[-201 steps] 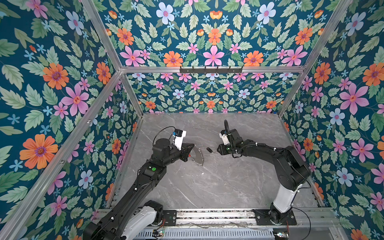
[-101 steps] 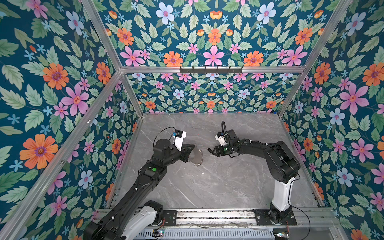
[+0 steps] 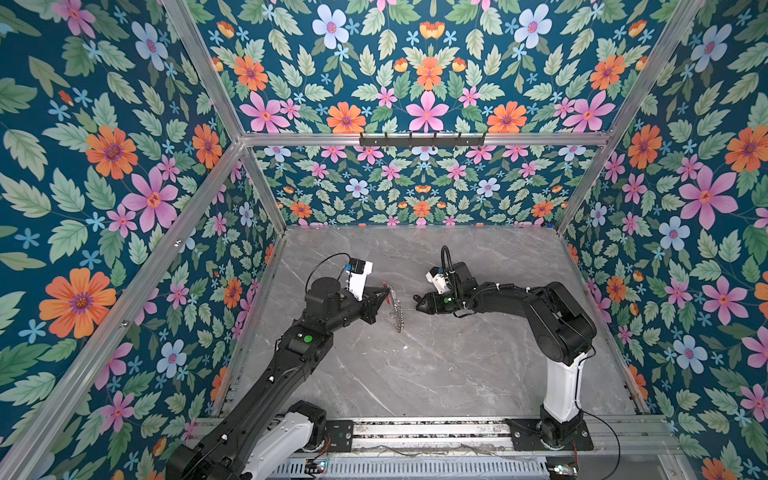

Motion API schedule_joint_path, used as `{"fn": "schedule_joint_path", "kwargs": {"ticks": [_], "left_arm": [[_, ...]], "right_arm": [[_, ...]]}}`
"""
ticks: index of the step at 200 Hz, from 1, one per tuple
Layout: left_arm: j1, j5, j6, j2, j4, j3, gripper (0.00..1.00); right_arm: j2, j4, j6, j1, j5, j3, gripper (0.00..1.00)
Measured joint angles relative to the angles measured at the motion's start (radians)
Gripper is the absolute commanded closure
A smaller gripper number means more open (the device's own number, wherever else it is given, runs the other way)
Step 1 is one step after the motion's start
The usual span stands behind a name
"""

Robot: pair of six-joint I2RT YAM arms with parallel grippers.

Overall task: Put the keys on the keyring
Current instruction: 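Lower the right gripper onto the black-tagged key and grasp its ring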

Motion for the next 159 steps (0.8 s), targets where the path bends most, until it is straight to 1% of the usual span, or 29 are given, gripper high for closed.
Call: {"fn": "schedule_joint_path", "kwargs": {"ticks": [44,63,83,101,126,159], "left_arm": [[0.0,0.003,-0.004,0.0,-0.001,0.01,1.0],[0.0,0.004,-0.004,0.0,-0.003,0.011,1.0],[0.0,0.004,-0.004,0.0,-0.005,0.011,1.0],[0.0,0.004,-0.004,0.001,-0.006,0.011,1.0],[0.0,0.007,-0.004,0.01,-0.006,0.012,1.0],[0.0,0.011,-0.005,0.013,-0.004,0.013,1.0]], "right_arm": [[0.01,0.011,0.035,0.01,-0.018,0.013,0.43],[-0.027,-0.012,0.026,0.009,-0.008,0.002,0.45],[-0.076,-0.036,-0.026,0.003,0.031,0.0,0.52],[-0.07,-0.076,-0.083,-0.012,0.069,0.021,0.56],[-0.019,-0.148,-0.162,-0.029,0.12,0.074,0.57],[0.007,-0.177,-0.225,-0.026,0.121,0.101,0.57]]}}
